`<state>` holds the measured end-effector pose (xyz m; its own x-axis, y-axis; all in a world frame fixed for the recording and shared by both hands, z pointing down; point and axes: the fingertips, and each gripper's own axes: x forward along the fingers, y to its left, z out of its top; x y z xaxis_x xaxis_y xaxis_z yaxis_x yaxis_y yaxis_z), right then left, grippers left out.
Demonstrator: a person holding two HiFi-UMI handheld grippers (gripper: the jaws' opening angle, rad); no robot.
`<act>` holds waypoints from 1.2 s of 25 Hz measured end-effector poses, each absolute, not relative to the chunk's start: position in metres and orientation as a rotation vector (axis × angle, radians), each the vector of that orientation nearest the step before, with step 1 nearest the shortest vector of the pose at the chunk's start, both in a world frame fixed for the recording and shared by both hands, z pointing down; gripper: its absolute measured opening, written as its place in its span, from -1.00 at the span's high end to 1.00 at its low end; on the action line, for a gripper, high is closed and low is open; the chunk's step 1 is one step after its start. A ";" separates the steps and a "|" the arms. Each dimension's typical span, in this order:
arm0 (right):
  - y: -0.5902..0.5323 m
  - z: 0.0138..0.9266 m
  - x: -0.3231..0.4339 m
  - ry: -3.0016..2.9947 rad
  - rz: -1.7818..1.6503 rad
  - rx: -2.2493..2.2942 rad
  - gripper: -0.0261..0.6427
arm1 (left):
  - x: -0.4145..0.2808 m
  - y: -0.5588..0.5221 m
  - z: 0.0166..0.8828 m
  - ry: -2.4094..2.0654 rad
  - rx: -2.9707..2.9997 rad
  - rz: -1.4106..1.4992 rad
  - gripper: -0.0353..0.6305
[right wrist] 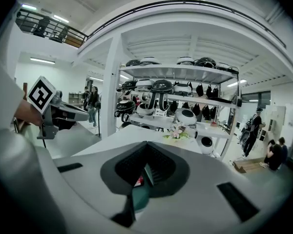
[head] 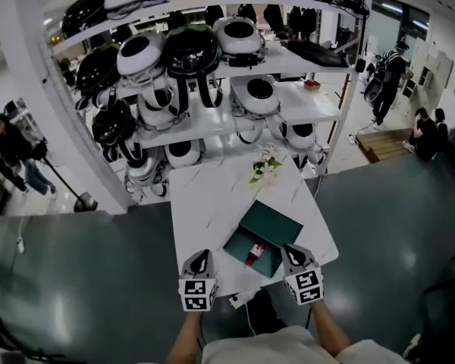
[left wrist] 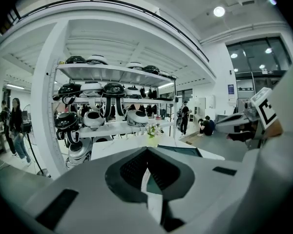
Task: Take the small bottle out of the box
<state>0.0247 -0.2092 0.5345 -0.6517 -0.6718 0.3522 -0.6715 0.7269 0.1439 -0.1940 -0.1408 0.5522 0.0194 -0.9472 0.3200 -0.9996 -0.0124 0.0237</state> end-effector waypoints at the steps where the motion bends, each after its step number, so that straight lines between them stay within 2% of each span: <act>1: -0.219 0.535 0.022 -2.552 -0.002 1.017 0.86 | -0.196 -0.148 0.551 -2.031 2.039 0.313 0.84; 15: -0.317 0.543 -0.003 -2.636 -0.006 0.745 0.86 | -0.204 -0.212 0.549 -2.179 1.829 0.349 0.84; 30: -0.334 0.583 -0.031 -2.640 0.021 0.534 0.86 | -0.208 -0.218 0.580 -2.228 1.681 0.362 0.84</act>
<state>-0.0312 -0.3340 0.5832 -0.8267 -0.3661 0.4274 -0.3728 0.9252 0.0715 -0.2076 -0.2184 0.5797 -0.2527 -0.8792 0.4039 -0.9619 0.2734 -0.0067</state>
